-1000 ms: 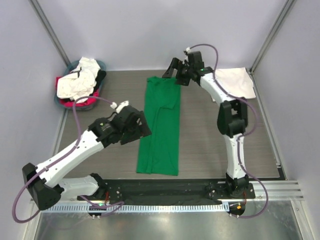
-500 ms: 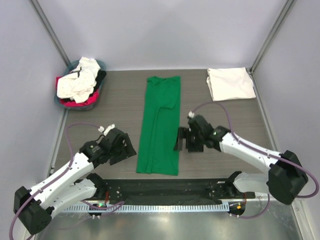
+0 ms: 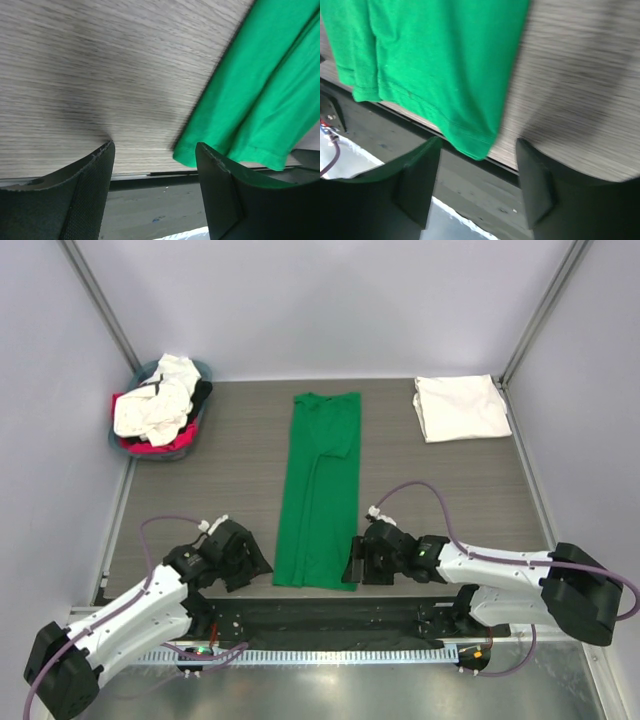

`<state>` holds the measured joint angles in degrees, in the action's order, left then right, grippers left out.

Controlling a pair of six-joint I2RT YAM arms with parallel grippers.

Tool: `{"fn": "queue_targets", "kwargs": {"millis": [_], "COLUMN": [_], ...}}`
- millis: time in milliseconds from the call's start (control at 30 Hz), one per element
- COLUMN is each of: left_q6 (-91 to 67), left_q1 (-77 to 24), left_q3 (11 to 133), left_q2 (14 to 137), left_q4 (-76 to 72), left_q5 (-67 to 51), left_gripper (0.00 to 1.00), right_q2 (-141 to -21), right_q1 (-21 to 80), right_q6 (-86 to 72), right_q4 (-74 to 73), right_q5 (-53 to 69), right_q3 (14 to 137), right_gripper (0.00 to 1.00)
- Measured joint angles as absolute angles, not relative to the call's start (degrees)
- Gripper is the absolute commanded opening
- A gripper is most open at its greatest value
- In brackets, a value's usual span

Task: Fold and stack the t-shirts
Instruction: Fold the tshirt

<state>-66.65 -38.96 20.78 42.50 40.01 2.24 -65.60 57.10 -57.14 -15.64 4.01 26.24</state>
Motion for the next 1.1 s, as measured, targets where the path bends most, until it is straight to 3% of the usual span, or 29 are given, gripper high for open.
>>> {"fn": "queue_targets", "kwargs": {"millis": [133,233,433,567,833,933,1067,1100], "left_q6": [-68.25,-69.14,-70.39,-71.02,-72.99,-73.63,-74.56,-74.59], "left_q1": [-38.96,-38.96,-38.96,-39.00,-40.16,-40.58,-41.45,-41.78], "left_q3": [18.63,17.15,15.66,14.57,12.38,11.62,10.90,10.90], "left_q2": [40.84,39.94,39.77,39.90,39.81,39.92,40.93,41.28], "left_q4": [37.01,34.44,31.07,29.26,25.28,23.92,22.52,22.11], "left_q5": [0.56,-1.02,-3.03,-3.84,-4.71,-4.80,-4.80,-4.75], "left_gripper": [0.60,0.58,0.53,0.42,0.35,0.22,0.00,0.00], "right_q2": [-67.55,-67.90,-67.72,-67.31,-67.11,-67.11,-66.72,-66.52], "right_q1": [59.46,59.96,60.05,60.05,60.07,60.07,60.23,60.27], "right_q6": [-59.48,-60.66,-62.13,-62.46,-62.81,-62.89,-62.98,-62.98], "right_q4": [-11.86,-10.57,-8.45,-7.79,-7.07,-6.79,-6.26,-6.22], "right_q5": [3.03,2.39,1.58,1.13,0.45,0.27,-0.05,-0.14], "right_q3": [25.58,24.67,23.31,22.57,21.89,21.71,21.10,20.97], "right_gripper": [0.45,0.38,0.31,0.23,0.20,0.17,0.03,0.01]}}
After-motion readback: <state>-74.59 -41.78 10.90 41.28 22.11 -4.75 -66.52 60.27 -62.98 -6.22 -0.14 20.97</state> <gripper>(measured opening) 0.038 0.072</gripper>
